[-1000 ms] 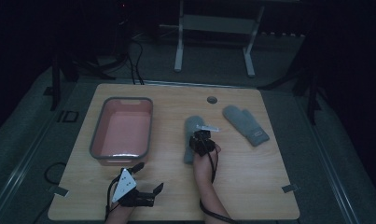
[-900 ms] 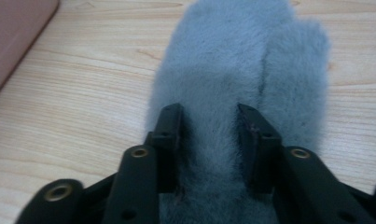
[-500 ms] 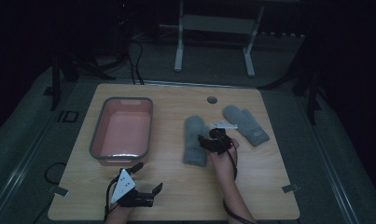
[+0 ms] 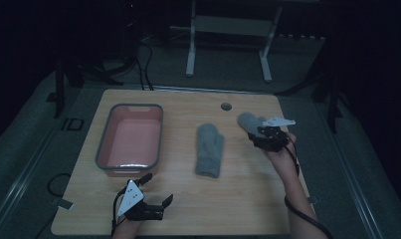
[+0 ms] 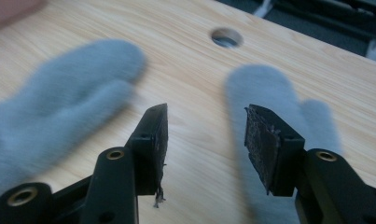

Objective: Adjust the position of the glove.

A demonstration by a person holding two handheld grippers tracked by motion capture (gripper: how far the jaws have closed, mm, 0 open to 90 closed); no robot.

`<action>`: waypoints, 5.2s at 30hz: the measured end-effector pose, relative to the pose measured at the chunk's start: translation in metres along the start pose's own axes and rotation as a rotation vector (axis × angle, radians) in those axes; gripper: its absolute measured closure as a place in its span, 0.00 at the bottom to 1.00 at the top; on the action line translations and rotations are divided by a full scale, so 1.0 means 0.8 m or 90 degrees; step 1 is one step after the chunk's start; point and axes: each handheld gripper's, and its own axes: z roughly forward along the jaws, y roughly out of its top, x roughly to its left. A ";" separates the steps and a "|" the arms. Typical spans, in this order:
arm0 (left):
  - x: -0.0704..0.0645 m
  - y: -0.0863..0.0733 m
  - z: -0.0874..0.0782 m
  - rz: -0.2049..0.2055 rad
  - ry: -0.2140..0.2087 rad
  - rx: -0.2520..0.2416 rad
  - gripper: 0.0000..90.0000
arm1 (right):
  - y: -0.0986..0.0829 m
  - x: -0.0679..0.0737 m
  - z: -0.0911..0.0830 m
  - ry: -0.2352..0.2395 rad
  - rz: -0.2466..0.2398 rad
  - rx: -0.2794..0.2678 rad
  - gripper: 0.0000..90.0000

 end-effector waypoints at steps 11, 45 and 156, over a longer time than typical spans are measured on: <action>0.001 -0.001 -0.001 -0.006 0.002 -0.001 0.00 | -0.009 -0.069 0.031 -0.017 0.001 0.050 0.56; 0.000 -0.001 -0.001 0.001 0.002 -0.002 0.00 | -0.028 -0.044 0.028 -0.131 0.229 0.058 0.93; -0.003 0.000 0.000 0.020 -0.005 0.006 0.00 | -0.020 0.056 -0.077 -0.139 0.235 -0.067 0.91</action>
